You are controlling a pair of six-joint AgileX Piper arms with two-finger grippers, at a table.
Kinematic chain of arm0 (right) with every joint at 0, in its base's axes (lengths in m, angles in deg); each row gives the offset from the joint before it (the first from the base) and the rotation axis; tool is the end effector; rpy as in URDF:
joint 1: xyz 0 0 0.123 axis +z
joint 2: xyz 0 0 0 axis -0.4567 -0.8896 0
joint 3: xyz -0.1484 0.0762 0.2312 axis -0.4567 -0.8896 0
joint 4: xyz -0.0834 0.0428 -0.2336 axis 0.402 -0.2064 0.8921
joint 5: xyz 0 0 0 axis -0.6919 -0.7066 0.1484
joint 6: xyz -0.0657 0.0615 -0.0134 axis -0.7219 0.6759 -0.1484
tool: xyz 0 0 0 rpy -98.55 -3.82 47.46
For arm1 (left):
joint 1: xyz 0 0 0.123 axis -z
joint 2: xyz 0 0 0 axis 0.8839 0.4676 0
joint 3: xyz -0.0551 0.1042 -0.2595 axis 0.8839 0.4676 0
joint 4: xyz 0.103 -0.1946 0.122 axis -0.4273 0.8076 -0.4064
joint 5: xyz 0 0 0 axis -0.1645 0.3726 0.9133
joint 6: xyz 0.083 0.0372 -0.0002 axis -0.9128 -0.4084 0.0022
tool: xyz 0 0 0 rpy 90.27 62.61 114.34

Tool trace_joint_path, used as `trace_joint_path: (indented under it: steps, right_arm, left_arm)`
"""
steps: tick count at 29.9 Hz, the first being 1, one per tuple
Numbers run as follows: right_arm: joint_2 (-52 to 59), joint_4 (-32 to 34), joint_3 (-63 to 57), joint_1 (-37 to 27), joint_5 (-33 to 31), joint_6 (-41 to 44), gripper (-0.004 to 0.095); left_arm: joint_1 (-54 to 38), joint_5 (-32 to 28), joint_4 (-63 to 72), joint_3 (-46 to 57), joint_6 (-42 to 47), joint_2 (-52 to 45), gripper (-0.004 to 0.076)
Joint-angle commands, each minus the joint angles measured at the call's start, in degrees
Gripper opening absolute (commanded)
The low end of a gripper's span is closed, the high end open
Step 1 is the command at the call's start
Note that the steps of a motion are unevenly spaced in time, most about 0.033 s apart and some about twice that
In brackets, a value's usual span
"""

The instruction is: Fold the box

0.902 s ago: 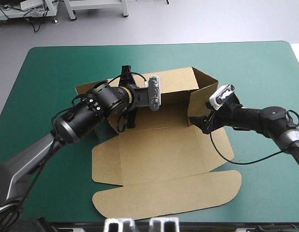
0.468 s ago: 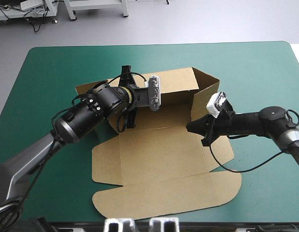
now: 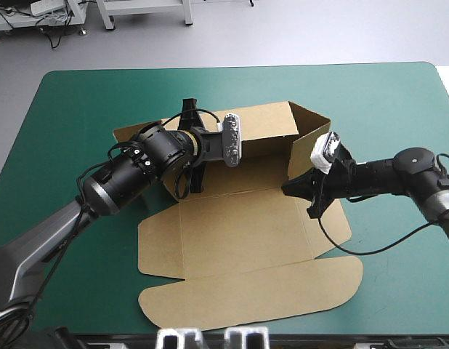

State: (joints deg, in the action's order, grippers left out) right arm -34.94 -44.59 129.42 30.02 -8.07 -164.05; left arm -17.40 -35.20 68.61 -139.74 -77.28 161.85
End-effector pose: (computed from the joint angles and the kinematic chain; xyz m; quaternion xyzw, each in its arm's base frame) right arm 0.2551 0.0861 0.2842 -0.4426 0.7559 0.3402 0.3419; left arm 0.2585 -0.2221 0.3714 0.6554 0.6541 0.1445 0.3488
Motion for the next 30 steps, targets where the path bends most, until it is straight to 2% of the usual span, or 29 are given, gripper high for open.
trace_joint_path:
  steps: [1,4,6,8,10,13,16,20,23,27,30]
  right_arm:
    - [4.50,5.52,7.68,-0.32,2.94,10.04,-0.0005]
    - [6.40,11.75,14.72,-0.32,6.85,20.84,-0.0005]
    - [7.17,15.75,19.72,-0.32,11.46,32.49,-0.0005]
    - [7.17,22.93,25.55,-0.32,15.38,46.29,-0.0005]
    - [6.71,30.38,30.67,-0.32,16.75,54.99,-0.0005]
    - [5.01,40.26,38.81,-0.32,14.61,63.70,-0.0005]
    - [2.05,44.93,45.39,-0.32,9.15,66.68,-0.0005]
    - [-1.99,44.61,50.96,-0.32,4.44,67.50,-0.0005]
    - [-4.50,37.02,51.96,-0.32,3.99,63.46,-0.0005]
    - [-6.78,26.80,51.83,-0.32,4.64,51.63,-0.0005]
    - [-8.46,24.90,51.83,-0.32,8.83,54.72,-0.0005]
  left_arm:
    - [0.26,-1.63,0.13,-1.23,0.65,-1.94,-0.0009]
    - [0.26,-1.41,0.13,-1.23,0.65,-1.94,-0.0009]
    - [0.26,-1.28,0.13,-1.23,0.65,-1.94,-0.0009]
    - [0.26,-0.88,0.13,-1.23,0.65,-1.94,-0.0009]
    - [0.26,-0.52,0.13,-1.23,0.65,-1.94,-0.0009]
    - [0.26,-0.52,0.13,-1.23,0.65,-1.94,-0.0009]
    - [0.26,-0.76,0.13,-1.23,0.65,-1.94,-0.0009]
    - [0.26,-0.76,0.13,-1.23,0.65,-1.94,-0.0009]
    - [0.26,-0.66,0.04,-1.23,0.65,-1.94,-0.0009]
    - [0.26,-0.66,0.04,-1.23,0.65,-1.94,-0.0009]
    - [0.26,-0.66,0.04,-1.23,0.65,-1.94,-0.0009]
